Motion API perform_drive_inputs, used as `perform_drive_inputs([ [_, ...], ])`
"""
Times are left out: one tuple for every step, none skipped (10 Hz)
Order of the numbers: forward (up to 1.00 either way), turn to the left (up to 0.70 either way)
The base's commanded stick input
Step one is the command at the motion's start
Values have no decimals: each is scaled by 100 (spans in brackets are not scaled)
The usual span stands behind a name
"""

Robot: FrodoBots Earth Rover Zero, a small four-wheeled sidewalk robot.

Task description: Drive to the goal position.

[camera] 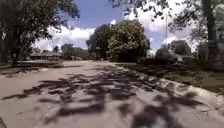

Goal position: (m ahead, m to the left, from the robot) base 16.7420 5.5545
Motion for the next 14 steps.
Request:
perform_drive_inputs([
  [70,0],
  [70,0],
  [70,0],
  [70,0],
  [70,0],
  [70,0],
  [70,0],
  [70,0],
  [70,0],
  [70,0],
  [70,8],
  [70,33],
  [70,35],
  [70,12],
])
